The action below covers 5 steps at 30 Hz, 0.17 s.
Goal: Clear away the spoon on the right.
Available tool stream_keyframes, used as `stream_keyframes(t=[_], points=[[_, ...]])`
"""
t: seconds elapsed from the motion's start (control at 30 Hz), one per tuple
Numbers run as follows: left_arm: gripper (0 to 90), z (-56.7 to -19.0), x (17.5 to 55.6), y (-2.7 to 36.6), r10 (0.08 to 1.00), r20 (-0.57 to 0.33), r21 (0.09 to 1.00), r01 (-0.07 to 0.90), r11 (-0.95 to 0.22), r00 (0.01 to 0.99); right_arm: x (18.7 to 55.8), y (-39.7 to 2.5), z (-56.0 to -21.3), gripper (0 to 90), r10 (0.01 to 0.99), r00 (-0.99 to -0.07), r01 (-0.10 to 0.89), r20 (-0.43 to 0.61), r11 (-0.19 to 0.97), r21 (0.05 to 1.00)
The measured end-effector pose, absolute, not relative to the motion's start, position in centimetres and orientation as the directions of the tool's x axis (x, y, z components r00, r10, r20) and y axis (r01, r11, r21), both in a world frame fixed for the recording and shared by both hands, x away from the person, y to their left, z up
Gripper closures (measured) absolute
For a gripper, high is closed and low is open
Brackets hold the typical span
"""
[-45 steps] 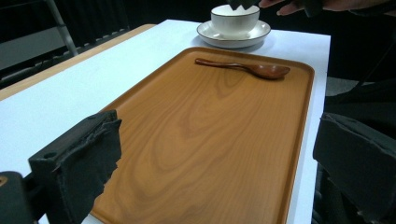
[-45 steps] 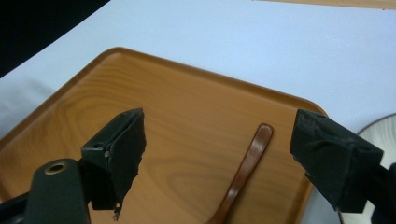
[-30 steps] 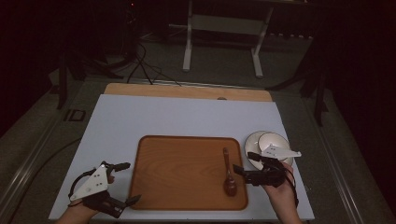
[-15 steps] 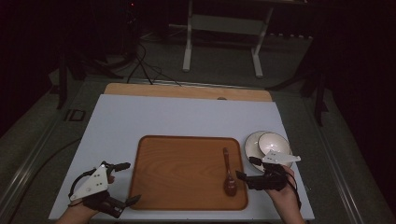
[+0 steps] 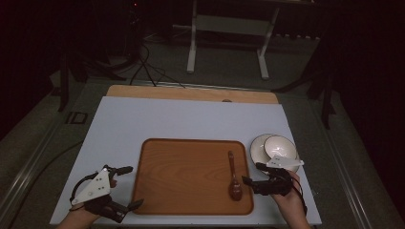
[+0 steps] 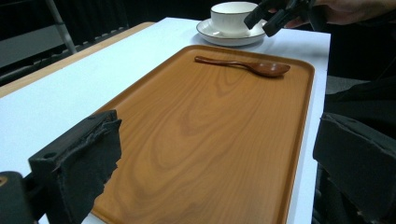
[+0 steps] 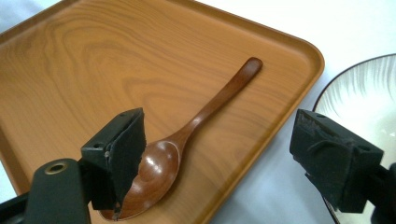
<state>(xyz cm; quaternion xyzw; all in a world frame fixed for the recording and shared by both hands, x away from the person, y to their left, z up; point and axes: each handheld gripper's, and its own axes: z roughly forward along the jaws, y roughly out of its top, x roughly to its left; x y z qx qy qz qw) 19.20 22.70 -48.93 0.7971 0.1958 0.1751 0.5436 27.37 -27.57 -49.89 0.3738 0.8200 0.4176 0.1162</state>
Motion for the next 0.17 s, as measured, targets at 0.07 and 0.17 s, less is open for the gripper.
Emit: stream_keyframes(t=[0.07, 0.17], points=[[2.1, -48.94, 19.21, 22.69, 0.502, 0.068, 0.935, 0.121, -0.335, 0.862, 27.38, -27.58, -49.93, 18.1, 0.712, -0.692, 0.518, 0.121, 0.372, 0.770], [2.1, -48.95, 19.20, 22.69, 0.503, 0.069, 0.934, 0.121, -0.335, 0.862, 27.38, -27.55, -49.90, 18.1, 0.714, -0.690, 0.520, 0.120, 0.373, 0.768]])
